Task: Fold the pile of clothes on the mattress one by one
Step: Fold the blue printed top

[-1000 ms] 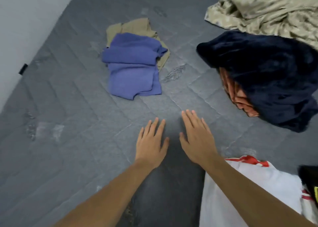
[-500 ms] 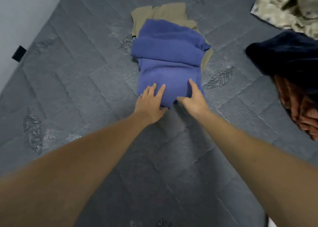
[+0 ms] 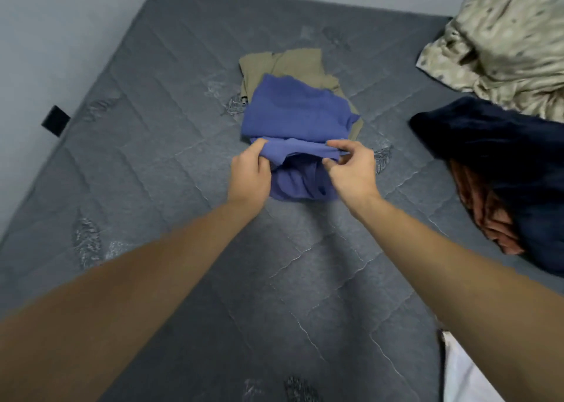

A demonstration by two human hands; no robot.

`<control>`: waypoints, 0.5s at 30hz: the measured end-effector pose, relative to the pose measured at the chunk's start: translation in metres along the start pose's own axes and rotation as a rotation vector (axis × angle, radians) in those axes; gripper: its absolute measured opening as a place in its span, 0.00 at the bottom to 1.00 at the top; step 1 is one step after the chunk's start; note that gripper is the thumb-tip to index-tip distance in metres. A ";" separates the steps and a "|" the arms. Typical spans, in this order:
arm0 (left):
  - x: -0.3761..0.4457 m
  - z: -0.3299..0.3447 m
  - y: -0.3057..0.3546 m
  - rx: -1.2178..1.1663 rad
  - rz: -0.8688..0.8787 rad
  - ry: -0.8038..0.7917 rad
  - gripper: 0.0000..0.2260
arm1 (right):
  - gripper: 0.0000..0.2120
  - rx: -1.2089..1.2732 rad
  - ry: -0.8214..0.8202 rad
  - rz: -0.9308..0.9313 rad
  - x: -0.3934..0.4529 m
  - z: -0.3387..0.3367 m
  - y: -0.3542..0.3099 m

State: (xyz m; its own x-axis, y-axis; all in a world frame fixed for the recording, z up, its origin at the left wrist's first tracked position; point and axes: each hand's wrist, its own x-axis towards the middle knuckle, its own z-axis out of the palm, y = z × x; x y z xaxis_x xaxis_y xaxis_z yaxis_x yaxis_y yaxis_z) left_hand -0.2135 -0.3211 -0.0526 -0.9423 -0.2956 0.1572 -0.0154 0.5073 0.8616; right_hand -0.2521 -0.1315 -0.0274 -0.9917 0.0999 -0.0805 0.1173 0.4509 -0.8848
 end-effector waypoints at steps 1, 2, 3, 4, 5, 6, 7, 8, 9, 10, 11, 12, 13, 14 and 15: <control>0.006 -0.013 0.018 -0.028 0.004 0.015 0.09 | 0.16 0.011 -0.012 -0.009 -0.004 -0.009 -0.022; 0.013 -0.028 0.038 -0.053 0.007 0.031 0.09 | 0.15 0.019 -0.026 -0.022 -0.008 -0.020 -0.045; 0.019 -0.044 0.060 -0.075 0.010 0.043 0.10 | 0.14 0.021 -0.038 -0.039 -0.014 -0.031 -0.069; 0.023 -0.061 0.084 -0.094 0.010 0.053 0.11 | 0.12 0.021 -0.044 -0.065 -0.021 -0.043 -0.092; 0.026 -0.078 0.108 -0.110 0.008 0.056 0.12 | 0.10 0.016 -0.043 -0.095 -0.029 -0.054 -0.115; 0.025 -0.096 0.131 -0.122 0.009 0.058 0.13 | 0.08 0.011 -0.042 -0.128 -0.040 -0.066 -0.136; 0.024 -0.114 0.154 -0.122 0.020 0.059 0.14 | 0.08 0.006 -0.046 -0.159 -0.051 -0.079 -0.157; 0.022 -0.131 0.176 -0.116 0.033 0.048 0.14 | 0.08 -0.002 -0.048 -0.188 -0.062 -0.092 -0.177; 0.017 -0.148 0.197 -0.116 0.043 0.023 0.15 | 0.08 -0.014 -0.046 -0.206 -0.074 -0.106 -0.194; 0.009 -0.166 0.219 -0.117 0.054 0.006 0.14 | 0.08 -0.027 -0.041 -0.221 -0.087 -0.119 -0.212; 0.000 -0.185 0.242 -0.118 0.071 0.000 0.14 | 0.09 -0.036 -0.037 -0.234 -0.101 -0.132 -0.230; -0.010 -0.203 0.265 -0.112 0.088 0.005 0.14 | 0.09 -0.039 -0.034 -0.248 -0.115 -0.146 -0.249; -0.021 -0.220 0.287 -0.107 0.094 0.006 0.16 | 0.10 -0.037 -0.034 -0.262 -0.130 -0.158 -0.265; -0.033 -0.239 0.310 -0.106 0.096 0.004 0.18 | 0.09 -0.037 -0.027 -0.288 -0.144 -0.170 -0.281; -0.045 -0.255 0.330 -0.109 0.101 0.000 0.19 | 0.08 -0.045 -0.020 -0.319 -0.159 -0.181 -0.296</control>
State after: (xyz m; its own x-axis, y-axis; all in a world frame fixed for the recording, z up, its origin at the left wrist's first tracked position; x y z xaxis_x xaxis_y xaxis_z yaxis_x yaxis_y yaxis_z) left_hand -0.0912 -0.3470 0.3483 -0.9372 -0.2476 0.2456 0.1158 0.4432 0.8889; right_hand -0.1202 -0.1205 0.3307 -0.9797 -0.0697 0.1880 -0.1975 0.4953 -0.8460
